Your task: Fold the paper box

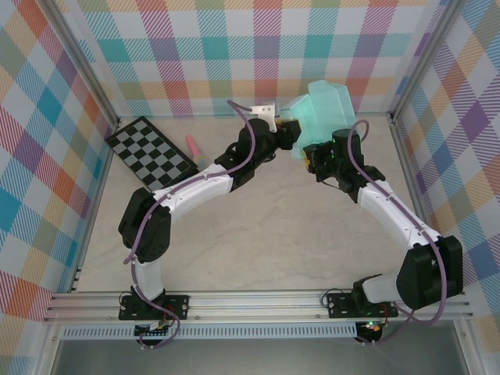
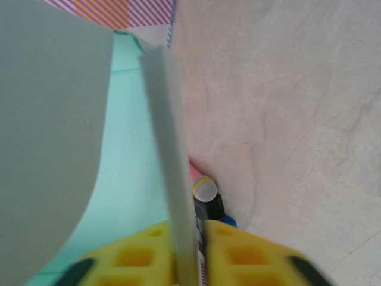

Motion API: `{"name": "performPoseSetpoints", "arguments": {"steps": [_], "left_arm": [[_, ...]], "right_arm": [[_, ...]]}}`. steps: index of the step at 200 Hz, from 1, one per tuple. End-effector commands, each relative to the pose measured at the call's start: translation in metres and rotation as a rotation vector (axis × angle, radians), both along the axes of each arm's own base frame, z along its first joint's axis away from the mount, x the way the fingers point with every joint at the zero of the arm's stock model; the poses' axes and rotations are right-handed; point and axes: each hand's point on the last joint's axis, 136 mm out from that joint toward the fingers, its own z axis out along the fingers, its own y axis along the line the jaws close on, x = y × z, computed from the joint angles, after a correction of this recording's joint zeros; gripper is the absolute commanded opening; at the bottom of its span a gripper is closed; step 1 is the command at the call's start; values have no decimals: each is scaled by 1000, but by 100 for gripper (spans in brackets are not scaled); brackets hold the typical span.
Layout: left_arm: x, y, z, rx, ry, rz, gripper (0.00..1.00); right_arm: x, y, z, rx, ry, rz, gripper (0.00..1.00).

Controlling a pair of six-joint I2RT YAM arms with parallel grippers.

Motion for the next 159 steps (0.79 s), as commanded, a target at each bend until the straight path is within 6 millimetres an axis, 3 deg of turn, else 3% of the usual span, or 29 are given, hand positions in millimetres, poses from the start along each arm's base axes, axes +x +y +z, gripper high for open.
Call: {"name": "performPoseSetpoints", "arguments": {"steps": [1, 21, 34, 71, 125, 159], "left_arm": [[-45, -37, 22, -24, -62, -185, 32], [-52, -42, 25, -39, -79, -230, 32], [-56, -44, 28, -47, -87, -251, 32], [-59, -44, 34, -88, -71, -262, 32], [-61, -50, 26, -132, -2, -257, 31], [-63, -50, 28, -140, 3, -263, 31]], "right_arm": [[-1, 5, -18, -68, 23, 48, 28], [-1, 6, -19, -68, 36, 53, 29], [-1, 7, -20, -69, 50, 56, 35], [3, 15, -30, -39, 92, 70, 34], [5, 11, -28, -32, 87, 26, 0], [3, 8, -29, -40, 77, 16, 0]]}}
